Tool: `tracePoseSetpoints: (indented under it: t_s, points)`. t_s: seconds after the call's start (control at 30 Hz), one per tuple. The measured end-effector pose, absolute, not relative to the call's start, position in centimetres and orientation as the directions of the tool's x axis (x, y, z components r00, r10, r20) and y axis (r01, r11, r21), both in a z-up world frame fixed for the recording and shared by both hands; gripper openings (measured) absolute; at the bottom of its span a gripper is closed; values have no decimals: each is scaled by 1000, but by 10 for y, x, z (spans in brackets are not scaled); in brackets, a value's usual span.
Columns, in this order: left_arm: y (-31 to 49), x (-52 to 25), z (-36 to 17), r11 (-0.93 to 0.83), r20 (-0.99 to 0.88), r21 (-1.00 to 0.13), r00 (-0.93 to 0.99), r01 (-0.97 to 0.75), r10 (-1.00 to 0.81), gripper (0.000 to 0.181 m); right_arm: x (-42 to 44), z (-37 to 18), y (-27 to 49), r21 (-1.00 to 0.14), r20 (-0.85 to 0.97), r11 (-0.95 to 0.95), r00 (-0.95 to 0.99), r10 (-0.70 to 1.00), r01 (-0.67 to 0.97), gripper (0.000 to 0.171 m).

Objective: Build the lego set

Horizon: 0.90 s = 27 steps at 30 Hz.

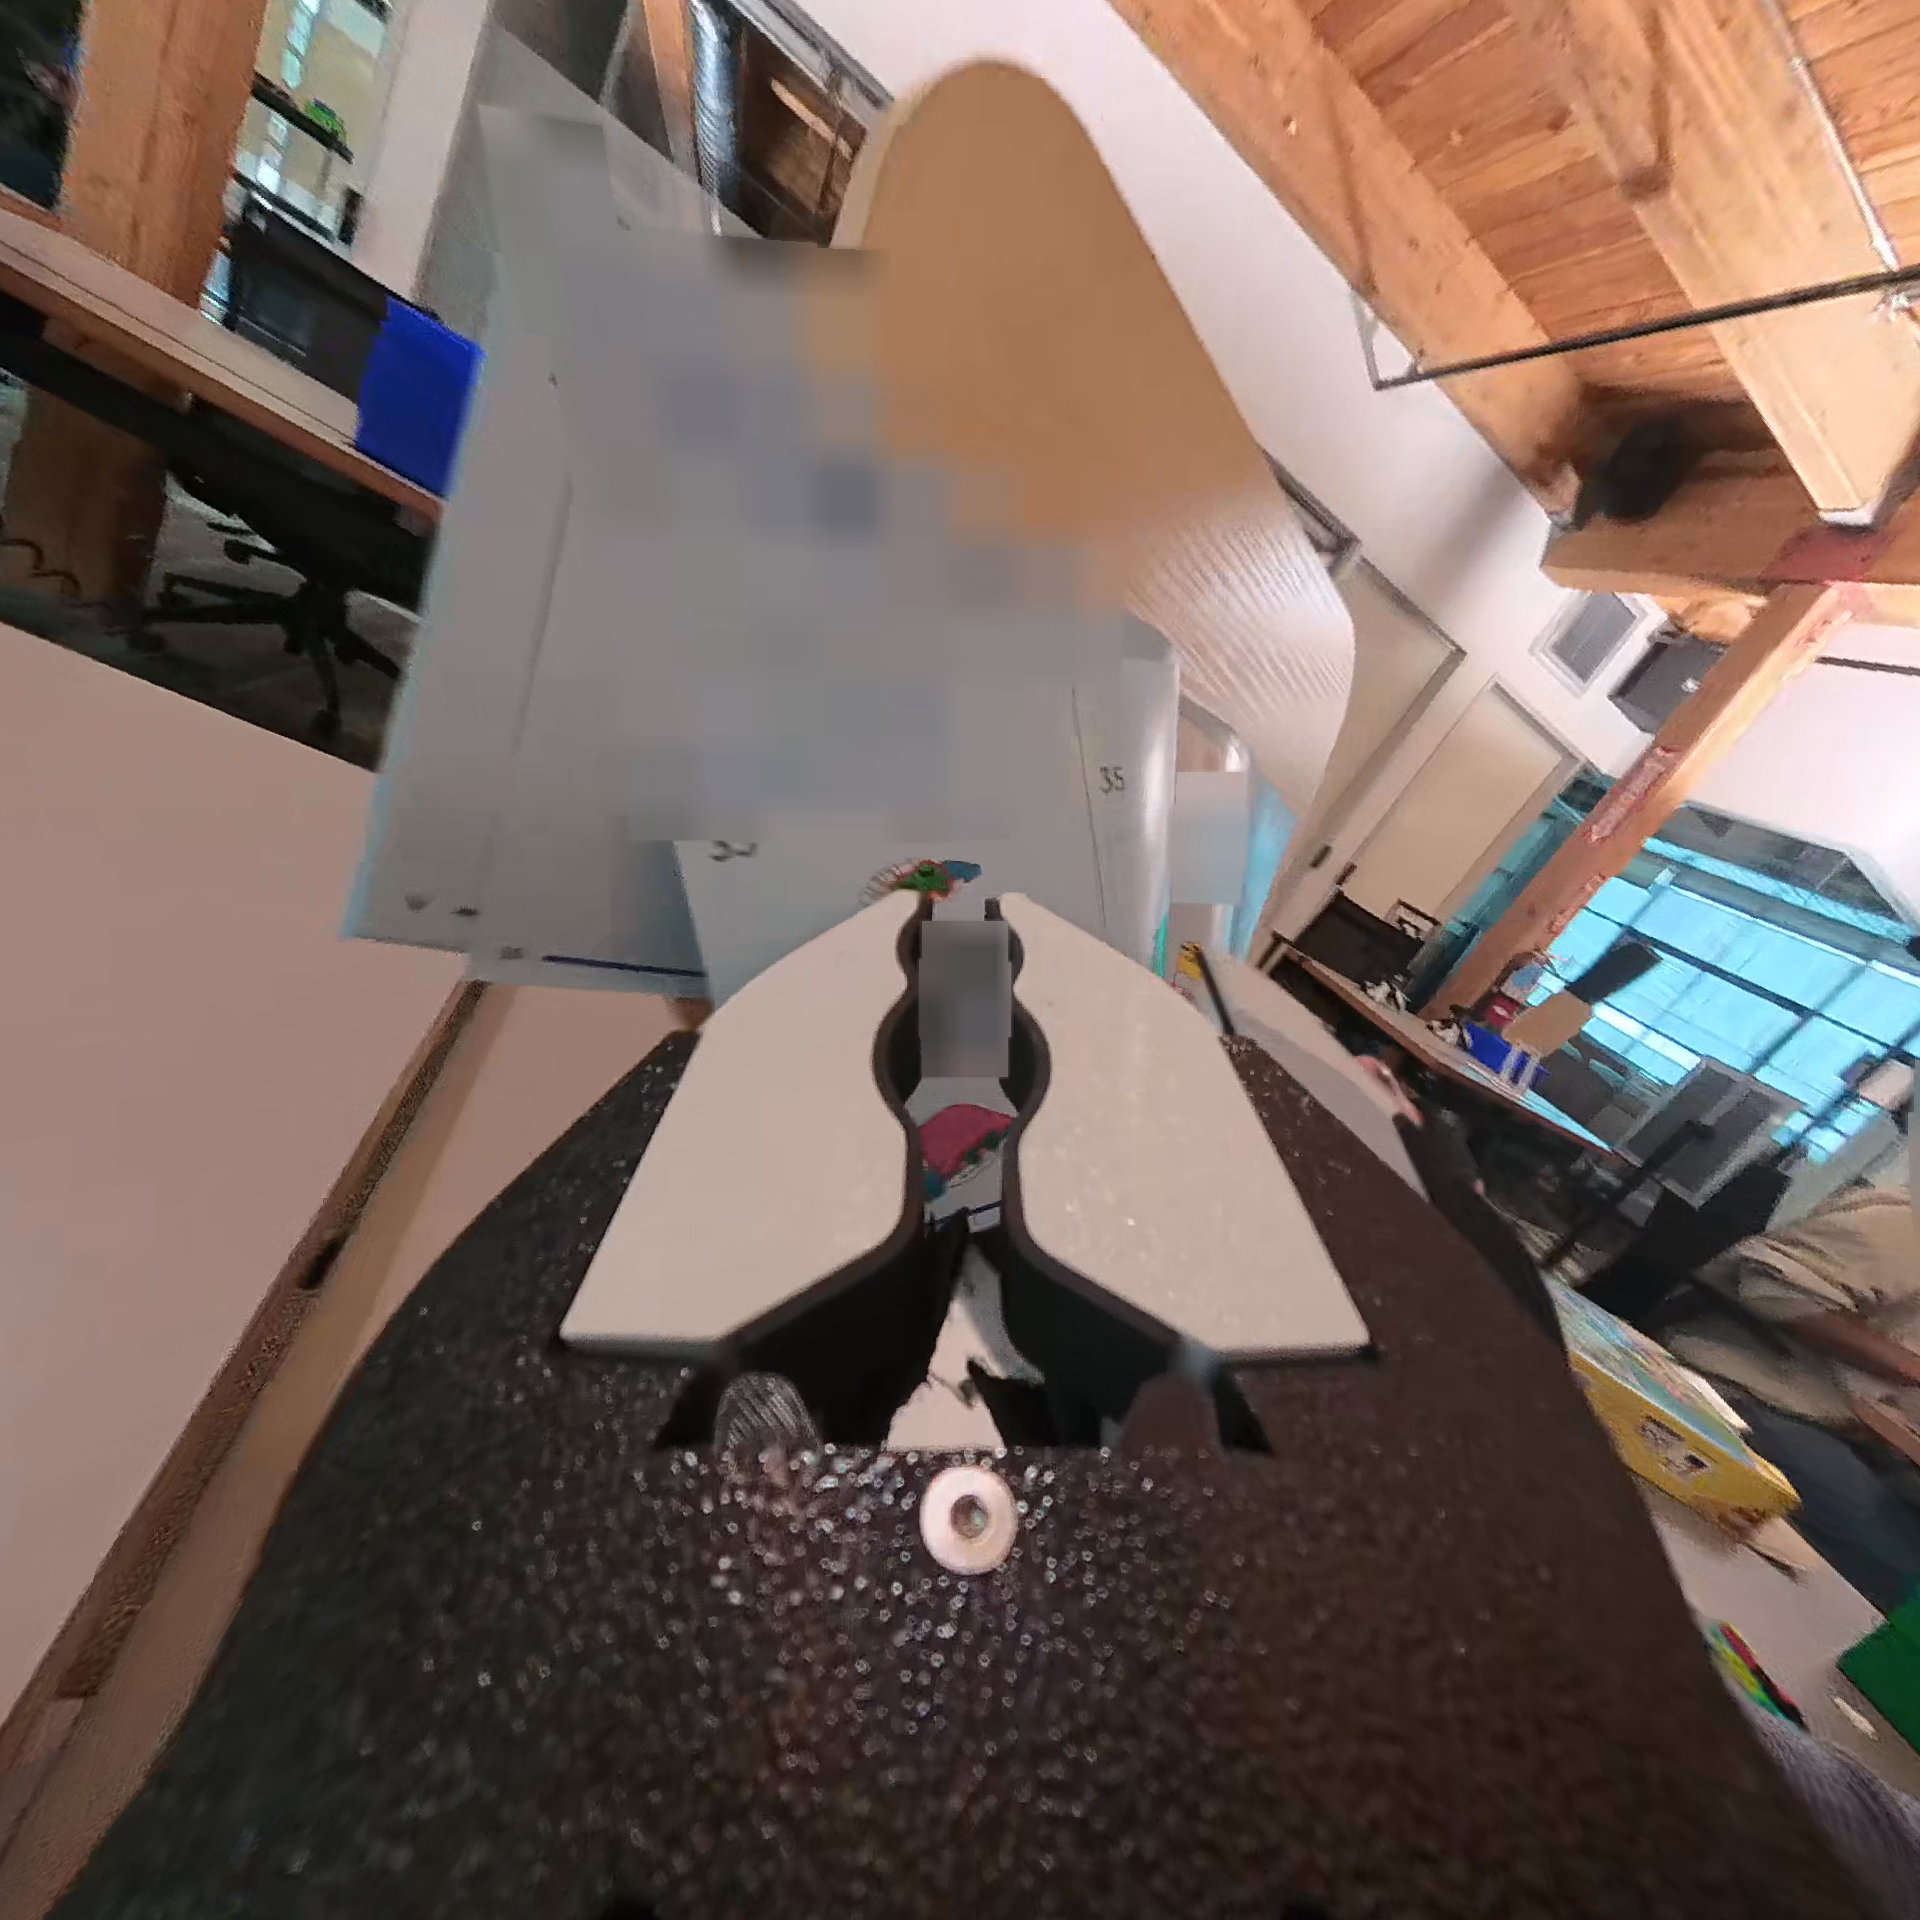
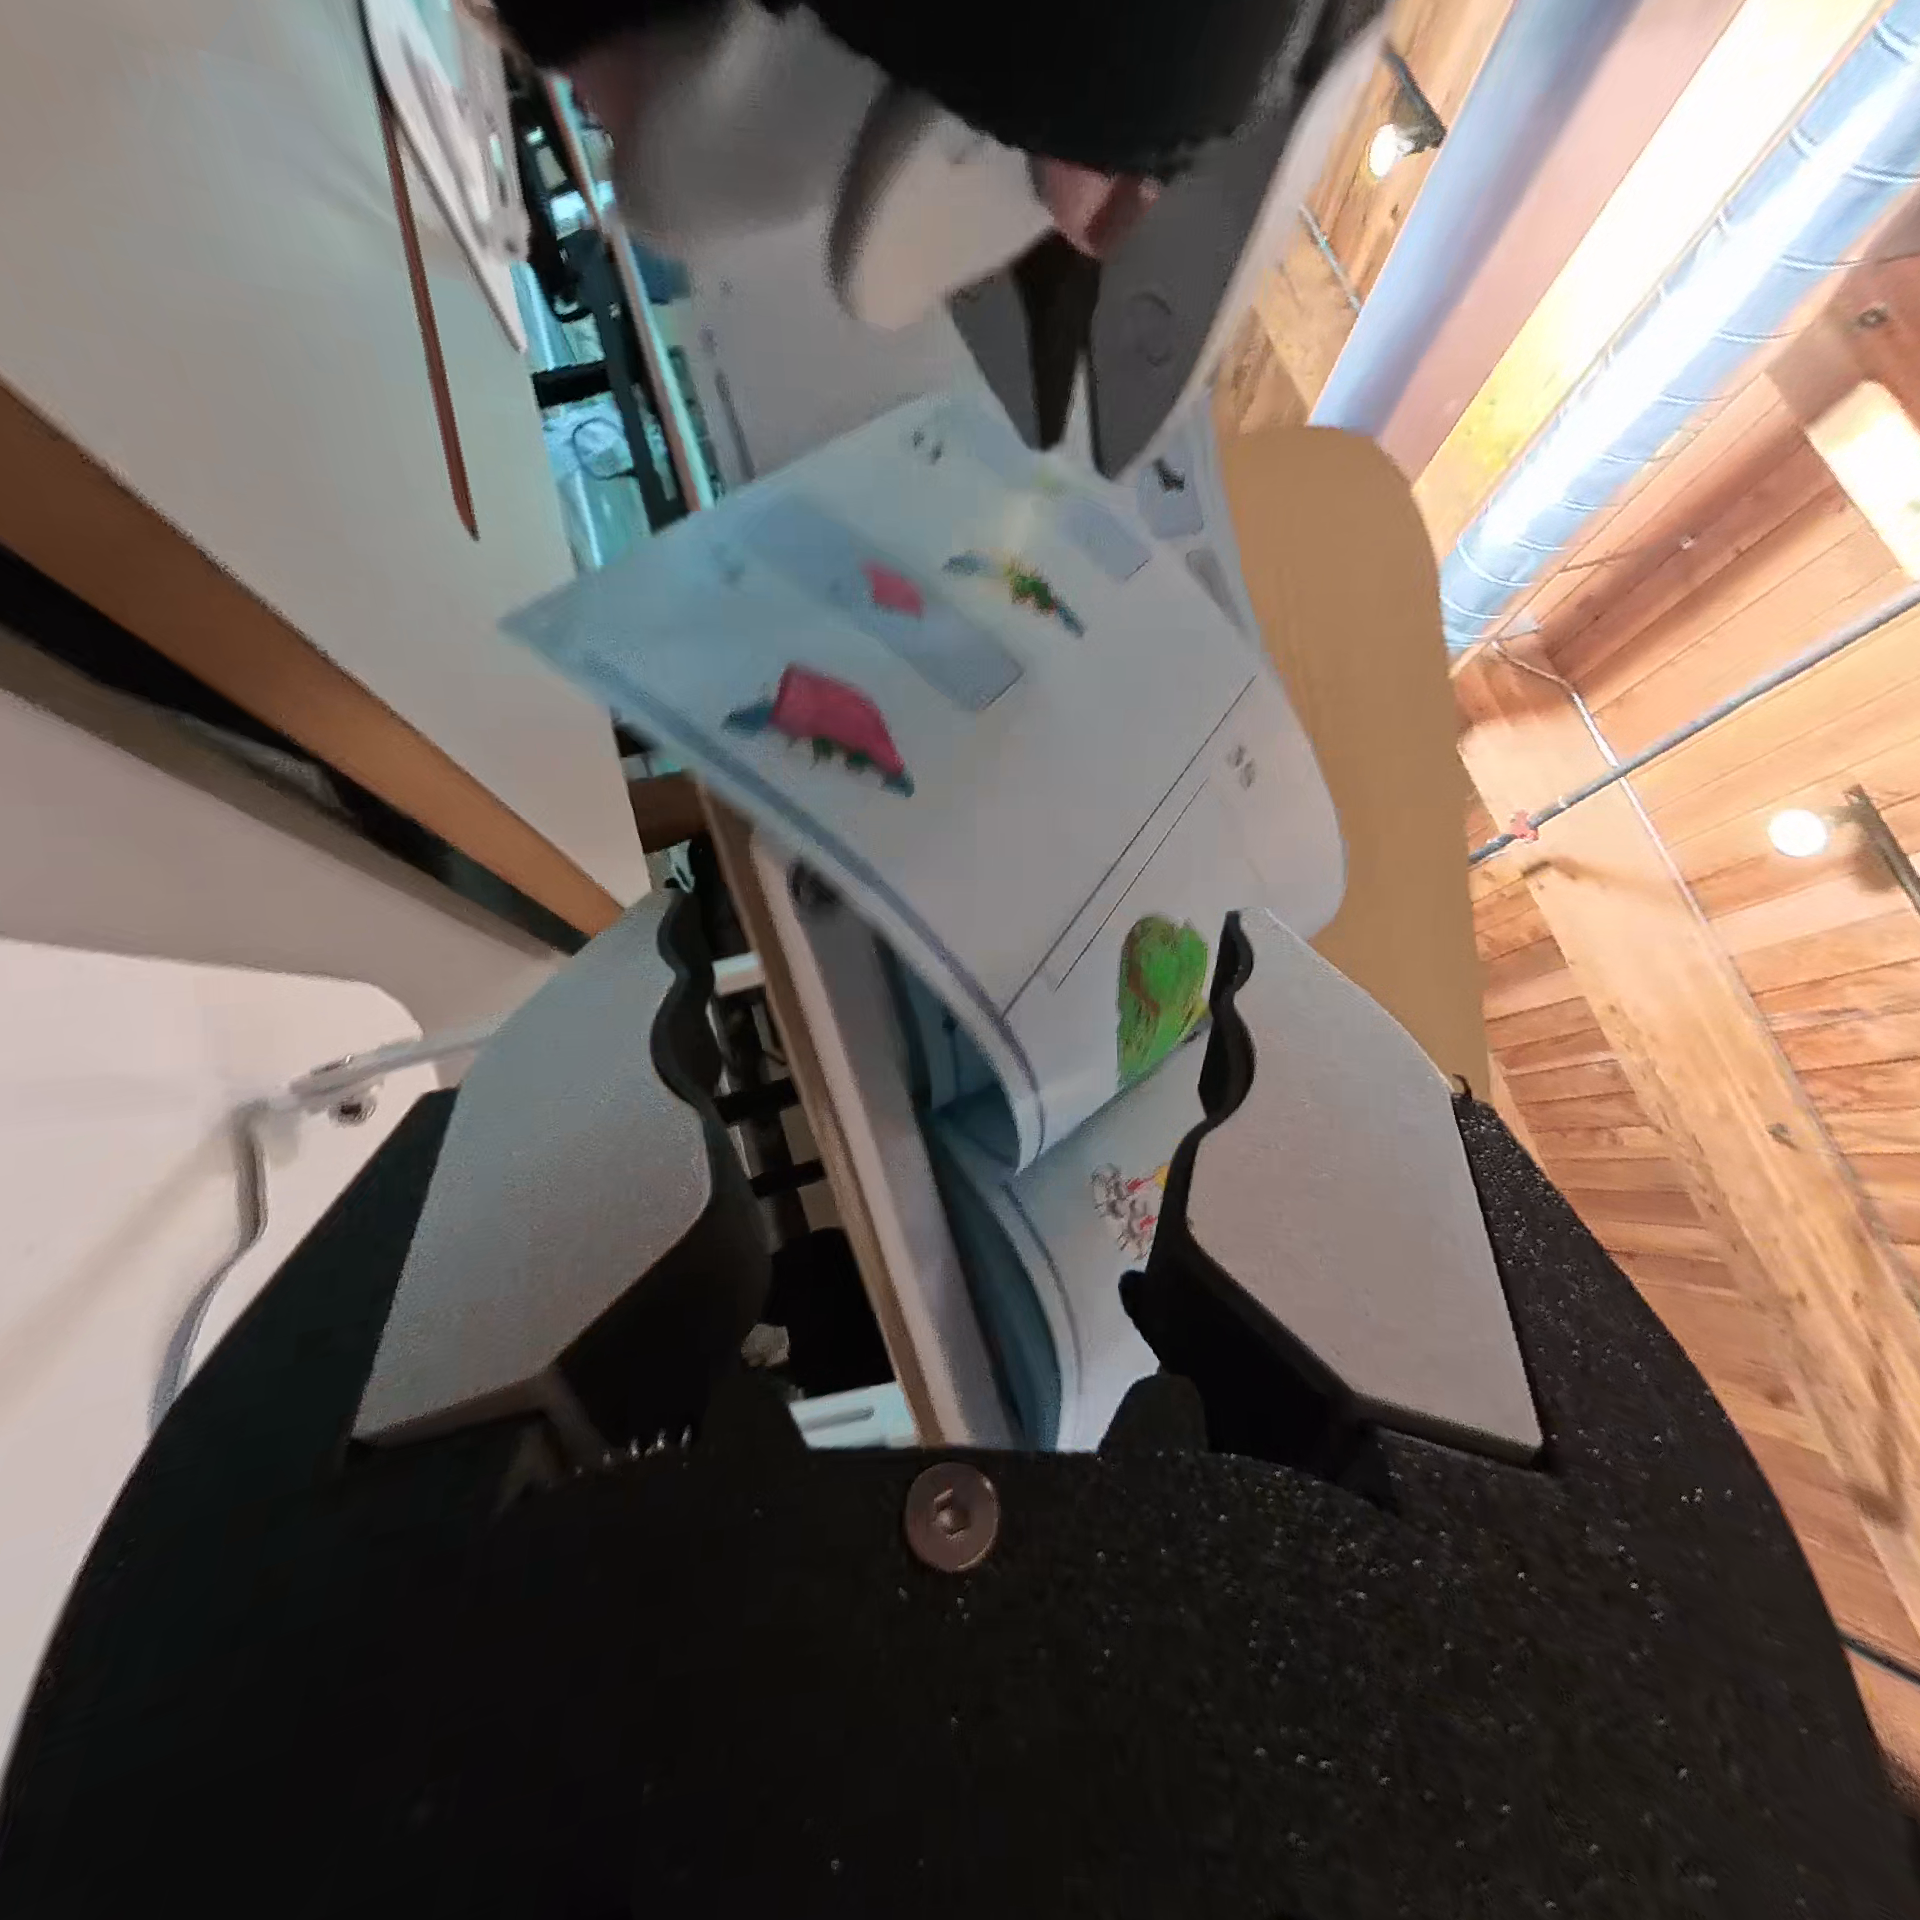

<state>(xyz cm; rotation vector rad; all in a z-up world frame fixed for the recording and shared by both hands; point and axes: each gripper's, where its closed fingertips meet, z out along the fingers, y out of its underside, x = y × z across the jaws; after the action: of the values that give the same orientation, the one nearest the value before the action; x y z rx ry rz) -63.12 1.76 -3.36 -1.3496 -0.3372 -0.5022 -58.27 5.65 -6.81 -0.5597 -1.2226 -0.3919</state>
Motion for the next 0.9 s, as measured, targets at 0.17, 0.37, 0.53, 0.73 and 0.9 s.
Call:
tracePoseSetpoints:
  t_s: [0.17, 0.37, 0.53, 0.73, 0.9]
  points:
    - [-15, -669, -43, 249, 520, -831, 854, 497, 29, 8, -574, -42, 55, -380, 878, 785, 457, 140, 489, 81]
    - [17, -658, -56, 135, 478, -872, 878, 471, 21, 6, -550, -40, 61, -585, 750, 721, 586, 307, 371, 67]
    - [49, -653, -61, 42, 423, -906, 902, 420, 85, 38, -546, -40, 61, -603, 736, 714, 594, 324, 357, 61]
    - [63, -658, -57, 6, 428, -903, 897, 430, 106, 43, -547, -38, 64, -652, 702, 681, 603, 378, 332, 59]
    - [65, -657, -59, -14, 447, -894, 893, 448, 60, 11, -555, -37, 61, -658, 706, 678, 583, 402, 329, 58]
